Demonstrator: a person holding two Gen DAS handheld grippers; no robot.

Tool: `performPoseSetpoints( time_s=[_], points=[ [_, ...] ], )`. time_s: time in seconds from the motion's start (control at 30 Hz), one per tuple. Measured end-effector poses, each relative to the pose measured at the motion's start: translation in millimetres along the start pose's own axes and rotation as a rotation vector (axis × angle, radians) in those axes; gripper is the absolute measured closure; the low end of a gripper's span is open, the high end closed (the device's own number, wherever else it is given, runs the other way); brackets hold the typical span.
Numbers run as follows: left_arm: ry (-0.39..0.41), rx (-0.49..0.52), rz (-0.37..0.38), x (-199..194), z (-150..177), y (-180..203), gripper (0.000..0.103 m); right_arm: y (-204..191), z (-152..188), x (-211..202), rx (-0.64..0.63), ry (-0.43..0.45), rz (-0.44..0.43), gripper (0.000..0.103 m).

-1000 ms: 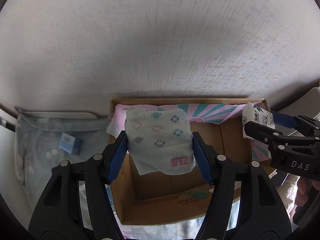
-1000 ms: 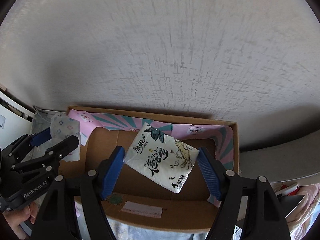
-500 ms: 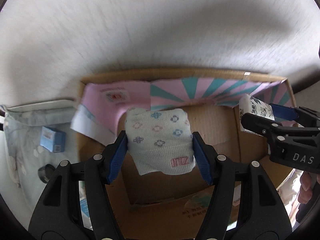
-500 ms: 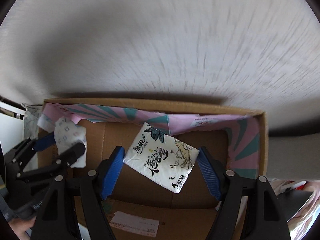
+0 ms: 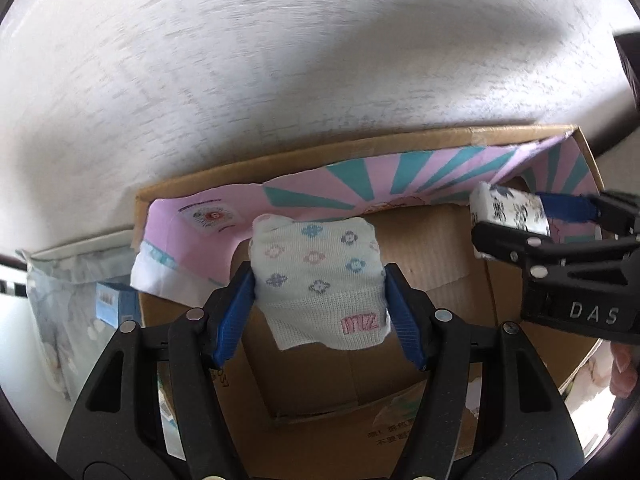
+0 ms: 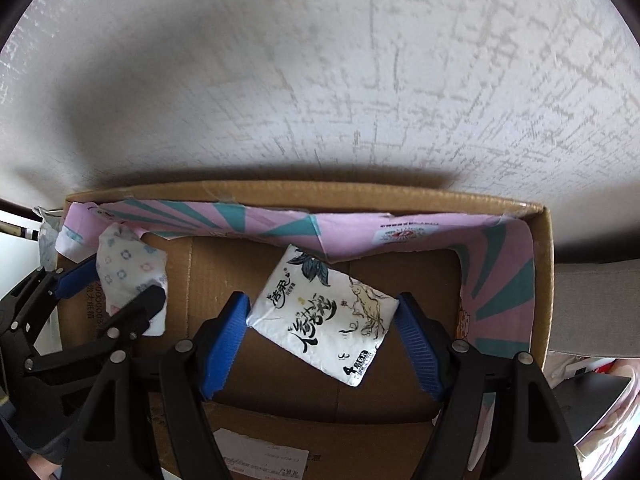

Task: Organize objects
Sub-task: 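Open the left gripper dropping the sock while the right gripper releases the tissue pack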

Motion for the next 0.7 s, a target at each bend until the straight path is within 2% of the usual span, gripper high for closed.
performPoseSetpoints(
  time_s=[0.07, 0.1, 0.13, 0.17, 0.2, 0.27, 0.37, 0.57, 0.7],
  points=[
    [-0.017, 0.012, -0.019, 0.8, 0.8, 3.2, 0.032, 0.5, -0.2, -2.1, -0.003, 0.003, 0.015, 0.032],
    [-0.015, 0.018, -0.024, -0.6, 1.4, 4.8, 0.003, 0.9, -0.2, -1.8, -0.007, -0.010, 0.014, 0.032],
    [-0.002, 0.024, -0.021, -3.2, 1.8, 6.5, 0.000, 1.8, -0.1, 0.2, -0.006, -0.039, 0.008, 0.031],
    [0.004, 0.031, -0.017, -5.4, 2.0, 8.3, 0.000, 3.4, 0.3, 2.7, 0.000, -0.068, -0.003, 0.024],
    [0.012, 0.038, -0.015, -7.9, 1.9, 10.2, 0.000, 5.2, 0.7, 3.1, 0.011, -0.071, -0.015, 0.013],
    [0.018, 0.051, -0.025, -11.1, 1.4, 13.2, 0.000, 9.6, 2.0, 1.8, 0.042, -0.056, -0.036, 0.001],
    [0.010, 0.065, -0.017, -12.8, 1.1, 16.1, 0.000, 15.7, 4.8, -2.3, 0.091, -0.031, -0.075, 0.000],
    [0.004, 0.074, -0.004, -14.9, 0.6, 20.9, 0.000, 34.6, -1.6, -5.0, 0.122, -0.024, -0.075, 0.000],
    [0.015, 0.083, 0.000, -7.3, 8.5, 21.0, 0.000, 30.5, -3.8, -9.2, 0.159, -0.009, -0.096, 0.000]
  ],
)
Point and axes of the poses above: each gripper's, at about its wrist camera, not at the fingertips, and x roughly the way its jaws point, y to its right, z to its underside, the point moved 1 cm from there along x, roughly the way its jaws point, and after that the axes turned 14 degrees about z, right-handed, at the moved point
